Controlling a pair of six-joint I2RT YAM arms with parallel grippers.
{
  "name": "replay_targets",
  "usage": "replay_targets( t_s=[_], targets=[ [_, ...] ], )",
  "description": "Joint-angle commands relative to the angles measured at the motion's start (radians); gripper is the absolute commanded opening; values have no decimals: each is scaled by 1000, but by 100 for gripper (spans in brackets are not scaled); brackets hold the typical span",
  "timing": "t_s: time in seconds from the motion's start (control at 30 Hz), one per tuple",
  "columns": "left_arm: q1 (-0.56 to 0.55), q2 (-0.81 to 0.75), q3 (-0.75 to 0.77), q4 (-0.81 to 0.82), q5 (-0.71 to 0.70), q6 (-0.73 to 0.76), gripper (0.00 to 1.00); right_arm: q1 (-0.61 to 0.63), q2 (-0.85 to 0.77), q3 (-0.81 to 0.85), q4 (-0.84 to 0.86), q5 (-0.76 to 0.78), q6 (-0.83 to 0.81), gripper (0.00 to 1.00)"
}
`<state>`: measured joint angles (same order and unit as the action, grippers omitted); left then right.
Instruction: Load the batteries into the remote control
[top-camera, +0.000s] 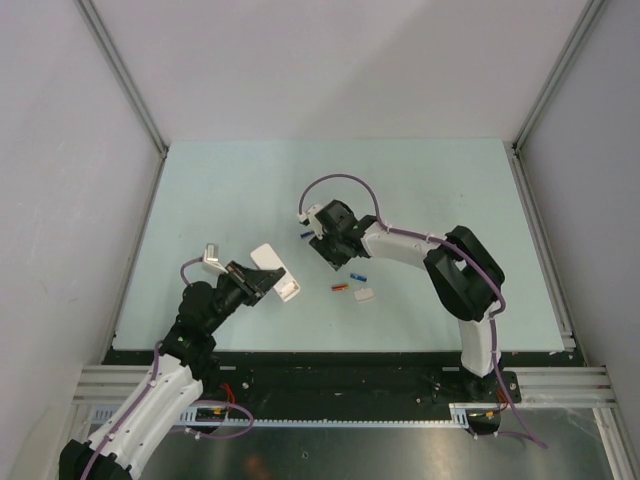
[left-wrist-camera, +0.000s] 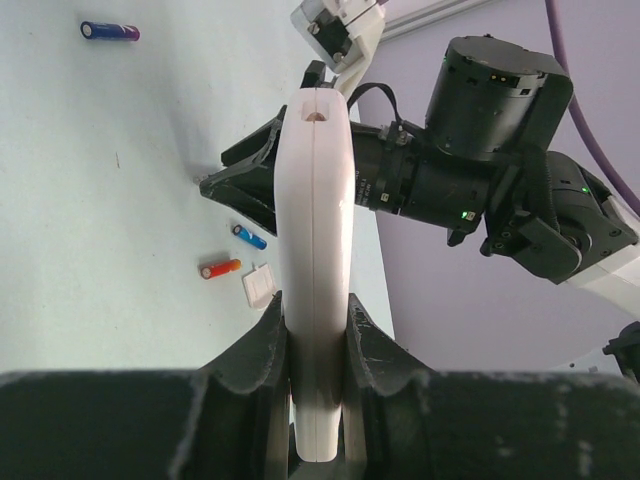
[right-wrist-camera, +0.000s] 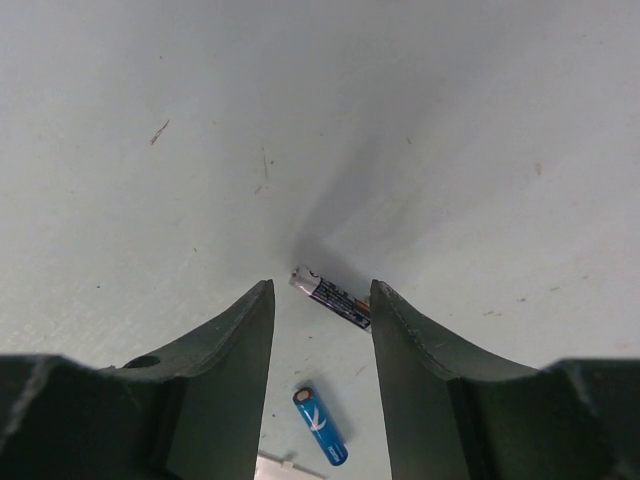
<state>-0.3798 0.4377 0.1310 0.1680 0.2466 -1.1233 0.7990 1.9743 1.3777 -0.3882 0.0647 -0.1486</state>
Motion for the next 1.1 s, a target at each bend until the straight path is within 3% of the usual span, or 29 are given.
replay_targets(
  t_s=[0.0,0.43,1.07],
  targets=[
    [-4,-2,18,19,8,16,0,3,24,11,28,-40,-20,48],
    [-5,2,22,18,3,20,0,5,60,12,12,7,0,40],
    [-5,24,36,18,-18,25,0,-73,58,15,32,21,135,20]
  ],
)
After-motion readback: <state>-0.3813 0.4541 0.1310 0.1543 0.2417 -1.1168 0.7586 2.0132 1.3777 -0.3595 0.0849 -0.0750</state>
